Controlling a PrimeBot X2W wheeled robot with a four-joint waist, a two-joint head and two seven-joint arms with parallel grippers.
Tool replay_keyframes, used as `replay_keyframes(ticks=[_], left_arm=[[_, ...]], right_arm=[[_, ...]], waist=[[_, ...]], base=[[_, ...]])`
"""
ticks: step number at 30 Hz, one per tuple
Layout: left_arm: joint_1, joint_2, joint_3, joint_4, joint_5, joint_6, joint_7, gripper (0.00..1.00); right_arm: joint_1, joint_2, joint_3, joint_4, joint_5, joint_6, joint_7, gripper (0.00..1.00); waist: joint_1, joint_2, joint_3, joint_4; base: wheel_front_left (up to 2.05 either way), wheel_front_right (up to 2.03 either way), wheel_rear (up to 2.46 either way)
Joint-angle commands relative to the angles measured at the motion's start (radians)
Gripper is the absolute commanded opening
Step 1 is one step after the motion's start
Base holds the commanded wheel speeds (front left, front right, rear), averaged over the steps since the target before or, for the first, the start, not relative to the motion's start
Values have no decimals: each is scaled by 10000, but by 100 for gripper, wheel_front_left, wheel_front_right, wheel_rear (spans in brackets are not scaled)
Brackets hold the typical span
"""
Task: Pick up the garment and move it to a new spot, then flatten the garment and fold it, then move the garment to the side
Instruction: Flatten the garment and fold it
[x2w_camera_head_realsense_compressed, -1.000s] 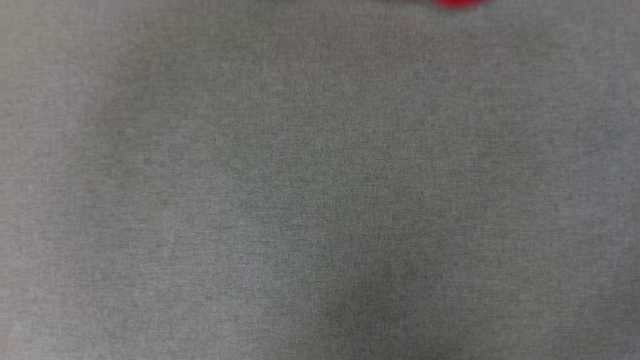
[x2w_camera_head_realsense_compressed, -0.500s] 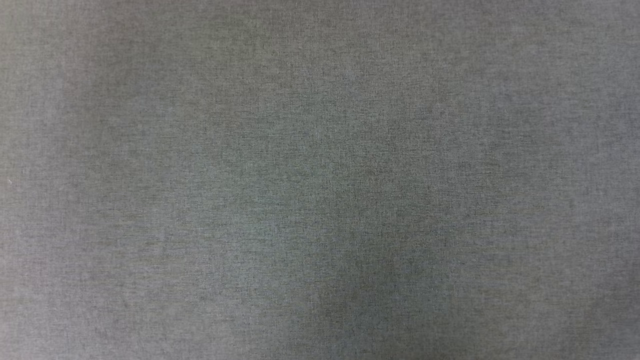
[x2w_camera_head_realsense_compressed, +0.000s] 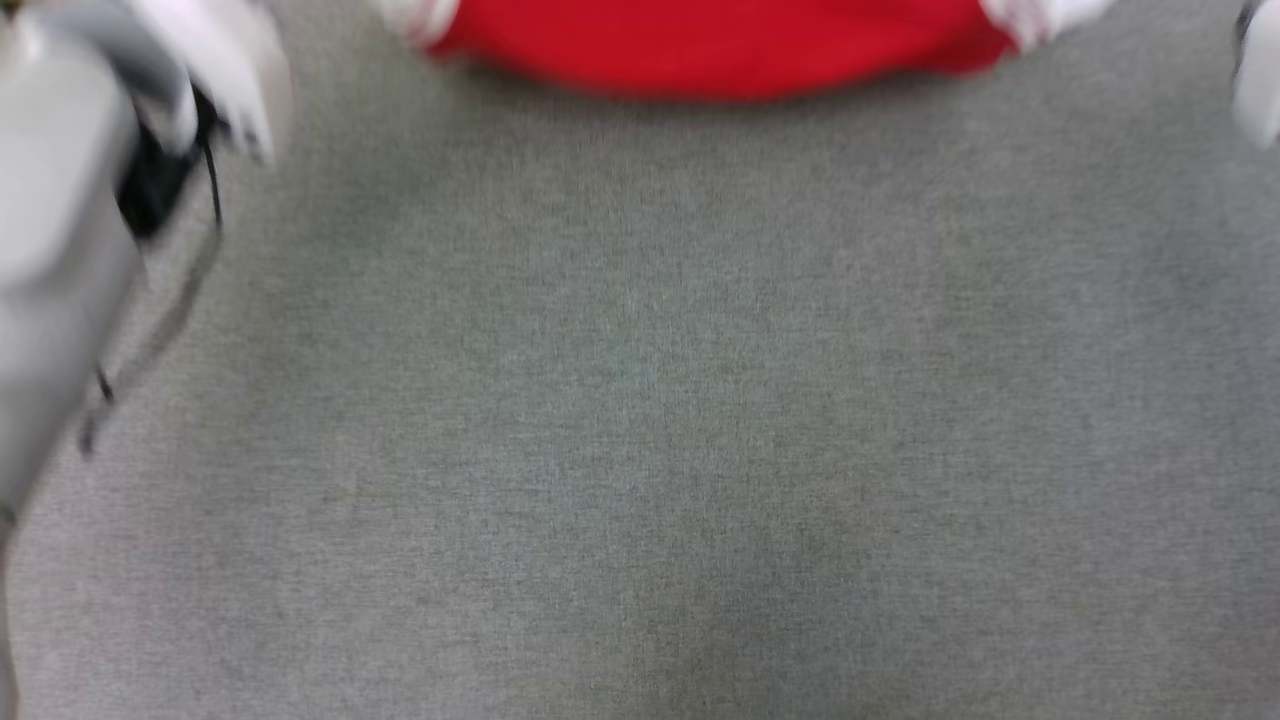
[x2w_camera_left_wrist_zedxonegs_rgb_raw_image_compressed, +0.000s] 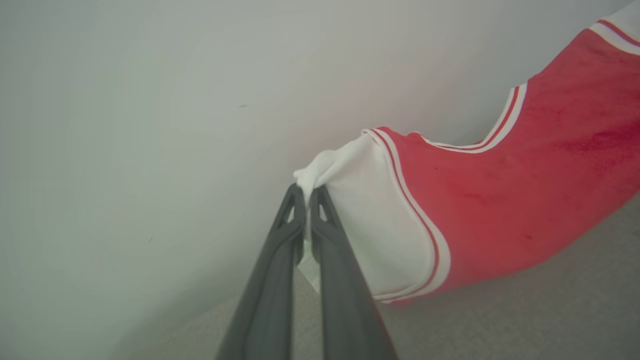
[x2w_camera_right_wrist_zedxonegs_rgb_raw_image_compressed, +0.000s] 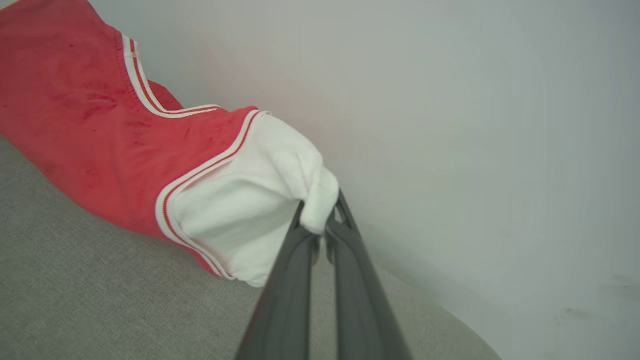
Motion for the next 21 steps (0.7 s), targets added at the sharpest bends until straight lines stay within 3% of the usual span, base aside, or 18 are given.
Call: replay_keyframes(ticks=[1,8,21], left_arm=[[733,122,59,-219,-209,147,-140,0],[3850,669,97,-1630,-1009,751,-317,0],[8466,2131,-312,-3955,-2195,2004,-187,0]], right_arm=[[576,-67,55,-112,193,-11,-172,0],[3057,-150,220,-466,857,-11,-636,0],[7546,-1314,-36,-1419,1507,-11,-717,0]], waist=[[0,-1,-338,-19],[0,-1,-1182,30],[0,-1,-2862,80]], base=[[0,0,0],[0,0,0],[0,0,0]])
